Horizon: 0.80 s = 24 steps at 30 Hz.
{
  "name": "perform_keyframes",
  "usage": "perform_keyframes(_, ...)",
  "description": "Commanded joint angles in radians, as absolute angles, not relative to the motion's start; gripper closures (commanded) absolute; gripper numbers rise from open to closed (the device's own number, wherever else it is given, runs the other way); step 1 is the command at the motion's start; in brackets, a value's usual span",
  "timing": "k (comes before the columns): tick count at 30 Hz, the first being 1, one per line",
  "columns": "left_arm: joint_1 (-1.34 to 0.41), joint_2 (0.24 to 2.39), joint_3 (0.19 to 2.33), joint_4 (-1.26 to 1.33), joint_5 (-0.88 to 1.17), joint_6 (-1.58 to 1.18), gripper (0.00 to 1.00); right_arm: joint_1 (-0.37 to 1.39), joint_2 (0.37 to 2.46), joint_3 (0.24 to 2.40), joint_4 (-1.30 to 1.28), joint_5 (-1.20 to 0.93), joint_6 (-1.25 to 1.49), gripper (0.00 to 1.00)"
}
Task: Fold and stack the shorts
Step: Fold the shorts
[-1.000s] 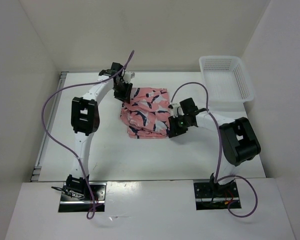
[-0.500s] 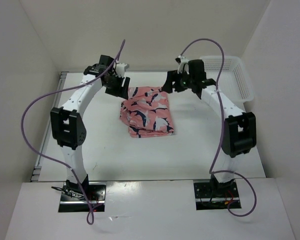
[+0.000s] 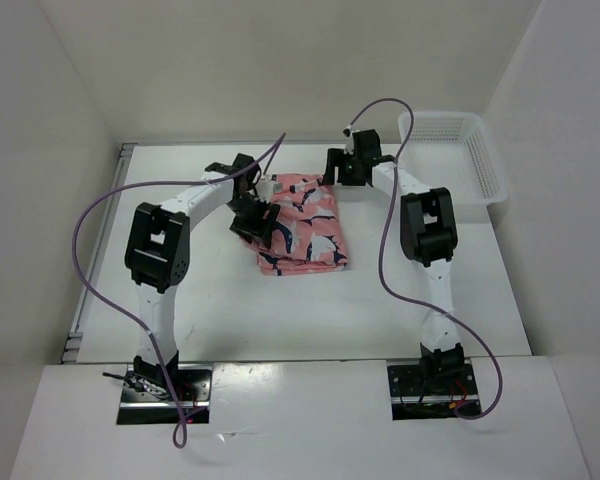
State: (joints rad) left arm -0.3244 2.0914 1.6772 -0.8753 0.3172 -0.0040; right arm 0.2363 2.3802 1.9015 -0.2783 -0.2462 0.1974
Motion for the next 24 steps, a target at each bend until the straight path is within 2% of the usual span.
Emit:
perform_keyframes(1, -0.327, 2.089, 1.672, -0.859, 0.314, 0.000, 0.27, 0.244, 2.396, 2.006, -0.245, -0.201, 0.235, 0.20)
perform_keyframes(5, -0.336, 2.129, 1.663, -0.850, 0.354, 0.000, 0.32, 0.244, 2.421, 1.994, -0.245, -0.244, 0.256, 0.23)
perform_keyframes(6, -0.336, 2.138, 1.663, -0.850, 0.366, 0.000, 0.42, 0.244, 2.421, 1.977, -0.245, -0.258, 0.268, 0.23)
perform_keyframes(9, -0.336, 2.167, 1.663, -0.850, 0.402, 0.000, 0.59, 0.244, 2.421, 1.948, -0.245, -0.278, 0.296, 0.33)
perform_keyframes(10, -0.336, 2.180, 1.663, -0.850, 0.402, 0.000, 0.69, 0.244, 2.421, 1.948, -0.245, -0.269, 0.310, 0.36)
perform_keyframes(11, -0.336, 2.180, 1.663, -0.850, 0.402, 0.000, 0.74, 0.244, 2.430, 1.938, -0.255, -0.259, 0.319, 0.39)
perform_keyframes(14, -0.336, 2.191, 1.663, -0.850, 0.402, 0.000, 0.86, 0.244, 2.430, 1.937, -0.255, -0.239, 0.319, 0.40)
perform_keyframes(16, -0.315, 2.177, 1.663, -0.860, 0.402, 0.000, 0.87, 0.244, 2.439, 1.937, -0.255, -0.239, 0.328, 0.40)
perform_keyframes(18, -0.301, 2.155, 1.663, -0.882, 0.402, 0.000, 0.87, 0.253, 2.448, 1.937, -0.255, -0.239, 0.339, 0.48)
perform_keyframes(19, -0.301, 2.155, 1.663, -0.897, 0.388, 0.000, 0.87, 0.253, 2.457, 1.937, -0.255, -0.239, 0.339, 0.59)
perform_keyframes(21, -0.301, 2.145, 1.663, -0.922, 0.377, 0.000, 0.87, 0.264, 2.467, 1.950, -0.244, -0.249, 0.362, 0.73)
perform_keyframes(22, -0.301, 2.145, 1.663, -0.922, 0.377, 0.000, 0.87, 0.264, 2.477, 1.963, -0.244, -0.238, 0.362, 0.92)
perform_keyframes(23, -0.301, 2.132, 1.663, -0.934, 0.377, 0.000, 0.87, 0.264, 2.477, 1.976, -0.244, -0.221, 0.374, 1.00)
perform_keyframes(24, -0.301, 2.132, 1.663, -0.948, 0.355, 0.000, 0.87, 0.264, 2.490, 1.988, -0.244, -0.194, 0.388, 1.00)
